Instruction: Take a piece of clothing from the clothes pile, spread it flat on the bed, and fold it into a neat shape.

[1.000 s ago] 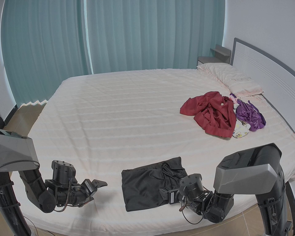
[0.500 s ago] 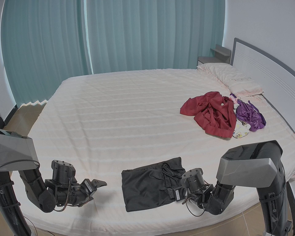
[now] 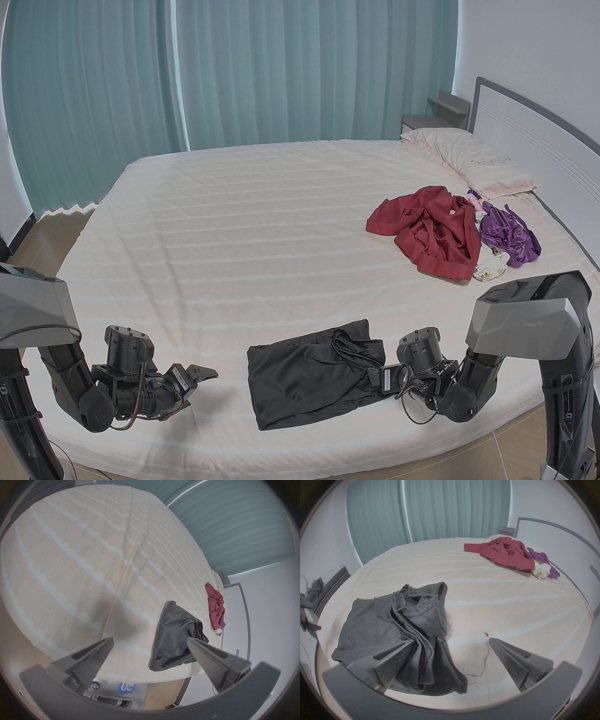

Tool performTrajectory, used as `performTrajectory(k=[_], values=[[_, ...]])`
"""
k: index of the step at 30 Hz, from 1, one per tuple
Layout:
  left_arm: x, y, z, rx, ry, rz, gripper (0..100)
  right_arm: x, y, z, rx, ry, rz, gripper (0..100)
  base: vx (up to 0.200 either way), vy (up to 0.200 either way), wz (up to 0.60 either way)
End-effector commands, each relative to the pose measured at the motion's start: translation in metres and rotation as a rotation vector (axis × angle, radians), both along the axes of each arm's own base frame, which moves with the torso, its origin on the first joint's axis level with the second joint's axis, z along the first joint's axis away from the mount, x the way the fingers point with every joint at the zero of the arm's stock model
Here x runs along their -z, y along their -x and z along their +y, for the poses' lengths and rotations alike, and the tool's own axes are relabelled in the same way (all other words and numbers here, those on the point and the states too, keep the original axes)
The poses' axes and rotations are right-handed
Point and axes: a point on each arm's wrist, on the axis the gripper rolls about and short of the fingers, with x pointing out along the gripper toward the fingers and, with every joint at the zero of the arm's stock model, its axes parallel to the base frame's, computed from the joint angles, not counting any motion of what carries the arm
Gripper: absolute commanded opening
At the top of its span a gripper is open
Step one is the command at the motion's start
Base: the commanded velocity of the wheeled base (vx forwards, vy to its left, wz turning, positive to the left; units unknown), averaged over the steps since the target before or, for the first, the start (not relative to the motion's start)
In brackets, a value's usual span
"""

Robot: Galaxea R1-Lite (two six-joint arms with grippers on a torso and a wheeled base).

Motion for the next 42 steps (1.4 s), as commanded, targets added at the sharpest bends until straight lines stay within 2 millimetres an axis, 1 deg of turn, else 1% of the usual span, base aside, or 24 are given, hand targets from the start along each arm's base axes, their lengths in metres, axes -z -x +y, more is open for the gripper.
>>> performTrajectory(k=[1, 7, 11, 17, 19, 22, 25, 27, 31, 32, 33, 35, 38, 39, 41, 42], values=[[0.001, -0.001, 0.000, 0.001, -0.003, 0.001, 100, -0.005, -0.001, -0.006, 0.043, -0.010, -0.014, 100, 0.000, 0.000, 0.00], [0.002, -0.005, -0.001, -0.022, -0.011, -0.003, 100, -0.006, -0.003, -0.012, 0.107, 0.012, -0.028, 100, 0.000, 0.000, 0.00], [-0.001, -0.016, -0.005, -0.120, 0.022, -0.014, 100, -0.008, -0.003, -0.014, 0.156, 0.016, -0.048, 100, 0.000, 0.000, 0.00], [0.002, -0.018, -0.008, -0.150, 0.003, -0.016, 100, -0.010, -0.004, -0.016, 0.187, 0.031, -0.063, 100, 0.000, 0.000, 0.00], [0.002, -0.018, -0.008, -0.151, 0.000, -0.015, 100, -0.015, -0.006, -0.013, 0.190, 0.008, -0.088, 100, 0.000, 0.000, 0.00], [0.003, -0.018, -0.008, -0.150, 0.000, -0.014, 100, -0.034, -0.009, -0.011, 0.184, -0.051, -0.140, 100, 0.000, 0.000, 0.00], [0.003, -0.018, -0.009, -0.148, -0.001, -0.012, 100, -0.047, -0.010, -0.012, 0.185, -0.071, -0.168, 100, 0.000, 0.000, 0.00], [0.003, -0.018, -0.008, -0.150, -0.001, -0.012, 100, -0.052, -0.009, -0.011, 0.178, -0.079, -0.176, 100, 0.000, 0.000, 0.00], [0.003, -0.018, -0.008, -0.150, -0.001, -0.012, 100, -0.055, -0.018, 0.005, 0.113, -0.131, -0.195, 100, 0.000, 0.000, 0.00], [0.003, -0.018, -0.008, -0.150, -0.001, -0.012, 100, -0.055, -0.018, 0.005, 0.113, -0.131, -0.195, 100, 0.000, 0.000, 0.00], [0.003, -0.018, -0.009, -0.148, -0.001, -0.012, 100, -0.051, -0.023, 0.012, 0.064, -0.153, -0.171, 100, 0.000, 0.000, 0.00], [0.003, -0.018, -0.009, -0.148, -0.001, -0.012, 100, -0.043, -0.025, 0.022, 0.013, -0.150, -0.113, 100, 0.000, 0.000, 0.00], [0.003, -0.018, -0.008, -0.150, -0.001, -0.012, 100, -0.041, -0.029, 0.032, -0.033, -0.159, -0.080, 100, 0.000, 0.000, 0.00], [0.003, -0.018, -0.009, -0.148, -0.001, -0.012, 100, -0.041, -0.034, 0.038, -0.059, -0.166, -0.070, 100, 0.000, 0.000, 0.00], [0.003, -0.018, -0.009, -0.148, -0.001, -0.012, 100, -0.038, -0.042, 0.044, -0.087, -0.141, -0.032, 100, 0.000, 0.000, 0.00], [0.003, -0.018, -0.009, -0.148, -0.001, -0.012, 100, -0.038, -0.042, 0.044, -0.087, -0.141, -0.032, 100, 0.000, 0.000, 0.00]])
